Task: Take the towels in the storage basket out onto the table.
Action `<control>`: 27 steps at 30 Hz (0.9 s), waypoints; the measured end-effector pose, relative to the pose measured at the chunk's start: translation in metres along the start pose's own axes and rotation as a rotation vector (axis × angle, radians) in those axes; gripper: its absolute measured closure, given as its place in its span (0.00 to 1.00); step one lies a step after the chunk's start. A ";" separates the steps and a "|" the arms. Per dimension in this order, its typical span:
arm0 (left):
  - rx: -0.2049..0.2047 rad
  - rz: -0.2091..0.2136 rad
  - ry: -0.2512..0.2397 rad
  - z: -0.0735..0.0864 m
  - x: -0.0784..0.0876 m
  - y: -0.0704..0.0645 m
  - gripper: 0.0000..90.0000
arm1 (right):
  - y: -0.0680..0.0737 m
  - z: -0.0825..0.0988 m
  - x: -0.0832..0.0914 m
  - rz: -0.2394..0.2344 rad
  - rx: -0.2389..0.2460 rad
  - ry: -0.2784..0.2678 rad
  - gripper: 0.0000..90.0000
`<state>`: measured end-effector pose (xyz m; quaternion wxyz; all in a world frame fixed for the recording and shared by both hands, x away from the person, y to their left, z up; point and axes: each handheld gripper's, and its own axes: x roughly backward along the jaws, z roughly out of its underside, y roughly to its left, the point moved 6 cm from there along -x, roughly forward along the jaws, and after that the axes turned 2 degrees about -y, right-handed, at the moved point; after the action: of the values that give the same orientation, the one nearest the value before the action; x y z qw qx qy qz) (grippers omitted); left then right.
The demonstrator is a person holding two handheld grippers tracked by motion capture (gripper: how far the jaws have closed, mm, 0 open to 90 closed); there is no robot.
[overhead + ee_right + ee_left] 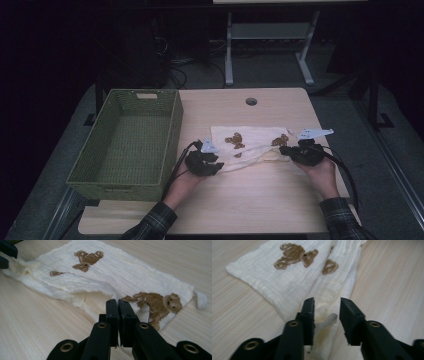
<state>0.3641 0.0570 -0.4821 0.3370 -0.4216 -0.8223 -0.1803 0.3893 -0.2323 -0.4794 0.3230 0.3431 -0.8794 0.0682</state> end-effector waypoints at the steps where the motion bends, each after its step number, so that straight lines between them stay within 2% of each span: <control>1: -0.005 0.004 0.012 0.001 -0.002 0.000 0.81 | -0.001 0.000 0.001 0.000 0.005 -0.002 0.97; 3: 0.004 0.010 0.011 0.001 -0.001 0.001 0.94 | -0.002 0.000 0.002 0.002 0.005 -0.006 0.97; 4: 0.013 0.011 0.008 0.001 0.001 0.002 0.96 | -0.003 0.000 0.004 0.004 -0.002 -0.006 0.97; 9: 0.053 0.024 -0.062 -0.007 0.020 0.004 0.97 | -0.006 0.001 0.015 0.002 -0.004 -0.023 0.97; 14: 0.046 0.040 -0.106 -0.010 0.037 -0.006 0.97 | -0.002 0.007 0.034 -0.024 -0.002 -0.045 0.97; 21: 0.039 0.065 -0.133 -0.003 0.055 -0.022 0.97 | 0.008 0.028 0.065 -0.030 0.011 -0.046 0.97; 25: 0.041 0.085 -0.137 0.002 0.060 -0.031 0.97 | 0.016 0.042 0.081 -0.021 0.031 -0.052 0.97; 26: 0.028 0.089 -0.131 0.003 0.061 -0.034 0.97 | 0.019 0.046 0.084 -0.024 0.033 -0.053 0.97; 27: 0.036 0.094 -0.140 0.004 0.061 -0.037 0.97 | 0.021 0.050 0.087 -0.023 0.040 -0.052 0.97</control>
<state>0.3072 0.0728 -0.4419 0.2944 -0.4650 -0.8263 -0.1196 0.3009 -0.2820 -0.4624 0.2938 0.3611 -0.8820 0.0734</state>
